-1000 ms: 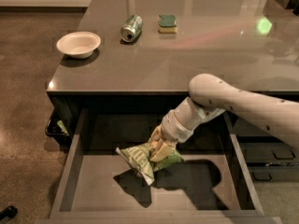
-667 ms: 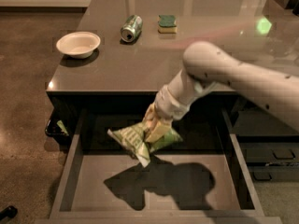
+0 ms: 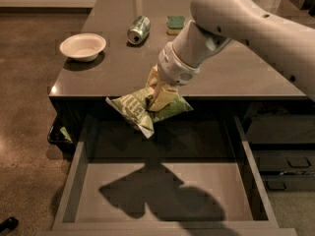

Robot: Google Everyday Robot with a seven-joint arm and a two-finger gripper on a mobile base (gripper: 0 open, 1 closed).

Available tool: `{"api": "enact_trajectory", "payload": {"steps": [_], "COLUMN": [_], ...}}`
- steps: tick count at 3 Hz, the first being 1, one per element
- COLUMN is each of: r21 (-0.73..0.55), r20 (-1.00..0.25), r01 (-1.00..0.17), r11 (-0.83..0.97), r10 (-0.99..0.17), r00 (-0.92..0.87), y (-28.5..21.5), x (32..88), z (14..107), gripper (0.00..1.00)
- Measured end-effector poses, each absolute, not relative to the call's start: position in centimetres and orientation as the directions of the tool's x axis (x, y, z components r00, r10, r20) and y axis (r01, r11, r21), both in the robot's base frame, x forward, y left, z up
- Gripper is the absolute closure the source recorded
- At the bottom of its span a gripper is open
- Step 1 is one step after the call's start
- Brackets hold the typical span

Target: Pick green jalapeno chip bag from top drawer and place on counter

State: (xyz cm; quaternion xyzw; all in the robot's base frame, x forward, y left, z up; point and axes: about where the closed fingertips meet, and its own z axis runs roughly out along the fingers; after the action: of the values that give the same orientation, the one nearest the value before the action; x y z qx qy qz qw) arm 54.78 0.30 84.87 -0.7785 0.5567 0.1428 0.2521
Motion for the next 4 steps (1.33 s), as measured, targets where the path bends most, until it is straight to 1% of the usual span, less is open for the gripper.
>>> {"api": "enact_trajectory", "payload": {"steps": [1,2,3,4], "r21": [-0.234,-0.266,-0.272,-0.268], "r20": [-0.503,-0.477,-0.438,-0.429], "r01": [-0.939,-0.929,-0.911,-0.909], "r11": [-0.253,-0.256,-0.311,-0.32], "r10": [-0.795,-0.803,-0.802,-0.805], "r00": [0.339,0.358,0.405,0.41], "y": [0.3,0.0,1.2,1.2], "x": [54.8,55.7,57.0,56.9], "z": [84.9,86.5,84.0,83.4], "gripper": [1.0,1.0,1.0,1.0]}}
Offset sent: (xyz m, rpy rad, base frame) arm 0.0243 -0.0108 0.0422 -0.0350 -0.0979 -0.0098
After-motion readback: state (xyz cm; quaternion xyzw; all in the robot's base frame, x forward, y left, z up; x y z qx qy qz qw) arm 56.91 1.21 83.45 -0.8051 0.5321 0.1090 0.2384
